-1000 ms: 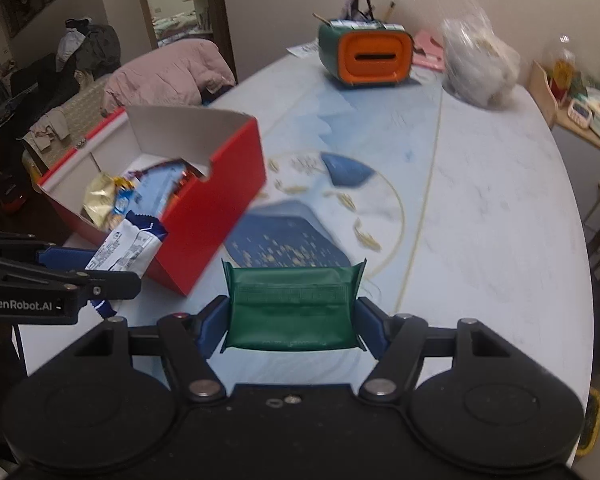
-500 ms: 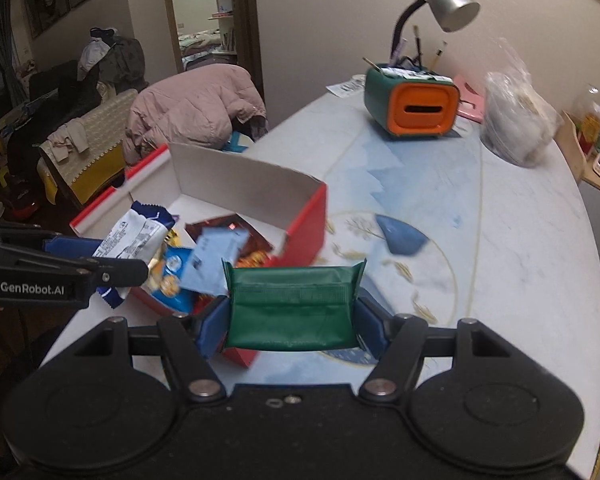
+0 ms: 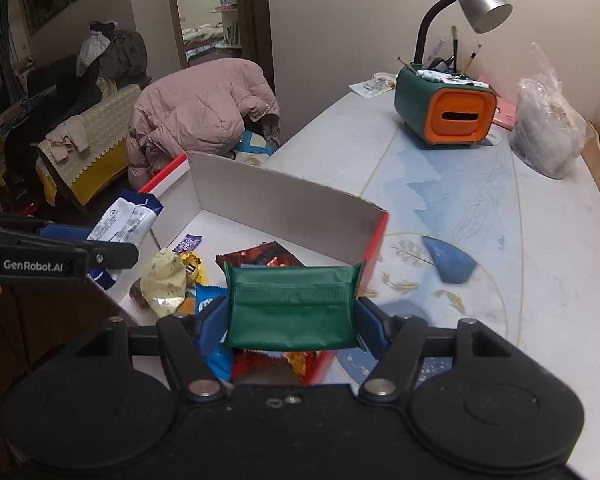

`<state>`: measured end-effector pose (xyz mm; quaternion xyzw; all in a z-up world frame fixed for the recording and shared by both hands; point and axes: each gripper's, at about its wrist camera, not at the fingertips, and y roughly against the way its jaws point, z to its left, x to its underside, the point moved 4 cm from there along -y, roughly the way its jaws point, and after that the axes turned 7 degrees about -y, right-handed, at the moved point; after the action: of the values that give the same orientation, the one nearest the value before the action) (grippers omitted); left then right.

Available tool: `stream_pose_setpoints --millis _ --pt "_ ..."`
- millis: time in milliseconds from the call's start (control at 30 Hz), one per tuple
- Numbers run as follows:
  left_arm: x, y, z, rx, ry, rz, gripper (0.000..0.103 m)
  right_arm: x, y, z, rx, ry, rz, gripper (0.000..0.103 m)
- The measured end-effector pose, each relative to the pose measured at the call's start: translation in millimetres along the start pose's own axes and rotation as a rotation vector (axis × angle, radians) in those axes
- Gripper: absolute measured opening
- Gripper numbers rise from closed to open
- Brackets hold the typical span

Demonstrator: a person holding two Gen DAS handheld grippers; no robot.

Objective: Organize snacks
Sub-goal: 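Carry the white pastry and green bar over the box with both tools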

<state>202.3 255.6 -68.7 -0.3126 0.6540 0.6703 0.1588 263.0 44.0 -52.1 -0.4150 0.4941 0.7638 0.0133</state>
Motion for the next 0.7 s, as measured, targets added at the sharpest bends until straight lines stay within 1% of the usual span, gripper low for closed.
stream_pose_setpoints --millis 200,333,500,700 --pt "-7.8 -29.4 19.9 -0.005 -0.020 0.032 0.054 -4.0 -35.5 18.8 0.028 0.028 0.044 0.067" --pt "-12.3 -49.4 25.4 -0.011 -0.042 0.062 0.054 -4.1 -60.2 27.1 0.057 0.030 0.074 0.067" --pt "-12.3 -69.0 26.6 -0.014 -0.066 0.107 0.054 -5.2 -77.0 37.5 0.070 0.048 0.090 0.067" --pt "-9.5 -80.6 22.9 -0.013 -0.096 0.132 0.054 -3.2 -90.5 41.7 0.089 0.055 0.118 0.068"
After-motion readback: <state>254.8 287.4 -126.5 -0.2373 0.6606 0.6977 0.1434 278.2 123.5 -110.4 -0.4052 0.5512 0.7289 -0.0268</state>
